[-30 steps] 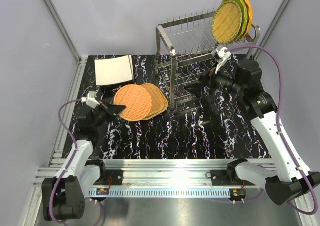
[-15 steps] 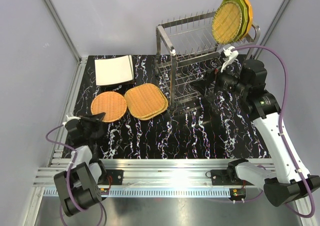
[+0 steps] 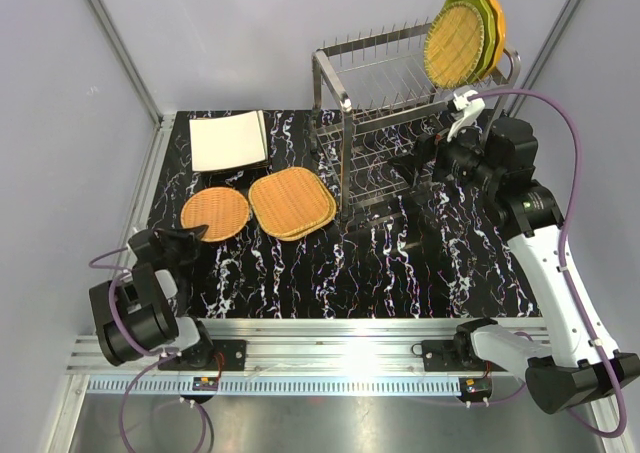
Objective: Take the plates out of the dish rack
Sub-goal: Place the plate on the table, then grab a plate with the right arm
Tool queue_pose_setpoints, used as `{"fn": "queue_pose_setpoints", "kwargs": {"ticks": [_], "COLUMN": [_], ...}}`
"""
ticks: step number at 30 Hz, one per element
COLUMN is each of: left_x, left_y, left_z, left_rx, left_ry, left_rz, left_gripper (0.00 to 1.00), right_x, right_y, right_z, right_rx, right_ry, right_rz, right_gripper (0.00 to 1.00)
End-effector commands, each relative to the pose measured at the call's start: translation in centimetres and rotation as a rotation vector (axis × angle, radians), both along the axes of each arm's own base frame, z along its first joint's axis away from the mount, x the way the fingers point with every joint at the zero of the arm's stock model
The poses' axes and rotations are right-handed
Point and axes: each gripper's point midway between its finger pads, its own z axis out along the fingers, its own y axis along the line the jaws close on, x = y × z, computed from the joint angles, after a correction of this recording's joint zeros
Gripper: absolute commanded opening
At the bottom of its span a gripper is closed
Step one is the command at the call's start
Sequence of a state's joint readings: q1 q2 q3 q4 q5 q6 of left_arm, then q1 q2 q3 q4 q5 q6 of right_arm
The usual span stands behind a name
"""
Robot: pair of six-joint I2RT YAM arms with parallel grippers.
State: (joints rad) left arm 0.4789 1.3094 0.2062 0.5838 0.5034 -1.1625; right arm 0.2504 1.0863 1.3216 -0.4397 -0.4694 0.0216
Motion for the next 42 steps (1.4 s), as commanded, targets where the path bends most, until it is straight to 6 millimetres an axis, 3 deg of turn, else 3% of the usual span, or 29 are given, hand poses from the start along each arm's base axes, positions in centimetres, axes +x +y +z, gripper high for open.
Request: {"fn": "queue_pose_setpoints", "kwargs": {"ticks": [1,10,12,14,15,18,21,25,26,30,34,42], "left_x": [2.3,3.7,3.9,4.2,4.1,3.6,2.6,-0.2,0.0,-1.7,-2.2,-2.5], "left_y": [0.9,1.5,1.5,1.6,1.5,1.8,2.2,3.1,4.0,4.4,4.5,4.9], "left_z": [2.9,1.0,0.7,0.6,0.4,-0.1,-0.7,-2.8,-2.5,-2.9,-1.7,3.2], "left_rx": [0.08,0.083,0.081,0.077,0.082,0.114,0.15,0.161,0.196,0.213,0.241,0.364], "left_ry": [-0.135,-0.075,-0.062,-0.043,-0.033,0.023,0.103,0.331,0.345,0.452,0.437,0.339], "left_rz": [-0.044,-0.075,-0.089,-0.103,-0.112,-0.113,-0.102,-0.056,-0.033,-0.011,-0.007,-0.005], "left_gripper": [0.01,0.12,0.21,0.37,0.51,0.82,0.99,0.99,0.99,0.99,0.99,0.99], "right_x": [-0.1,0.2,0.4,0.5,0.6,0.7,0.7,1.0,1.0,2.0,3.0,5.0], "right_y": [-0.8,-0.9,-0.8,-1.0,-1.0,-1.1,-1.2,-1.7,-1.7,-2.1,-2.9,-4.8], "right_z": [3.0,4.5,4.8,5.6,5.8,7.0,8.3,10.1,10.4,11.4,11.9,13.2], "right_rx": [0.005,0.011,0.011,0.016,0.015,0.022,0.028,0.012,0.012,0.003,0.0,0.004], "right_ry": [-0.094,-0.117,-0.121,-0.136,-0.139,-0.163,-0.187,-0.238,-0.246,-0.262,-0.252,-0.245], "right_rz": [-0.028,-0.035,-0.033,-0.04,-0.041,-0.046,-0.051,-0.068,-0.071,-0.103,-0.154,-0.27], "right_gripper": [1.0,1.0,1.0,1.0,1.0,1.0,1.0,1.0,1.0,1.0,1.0,1.0]}}
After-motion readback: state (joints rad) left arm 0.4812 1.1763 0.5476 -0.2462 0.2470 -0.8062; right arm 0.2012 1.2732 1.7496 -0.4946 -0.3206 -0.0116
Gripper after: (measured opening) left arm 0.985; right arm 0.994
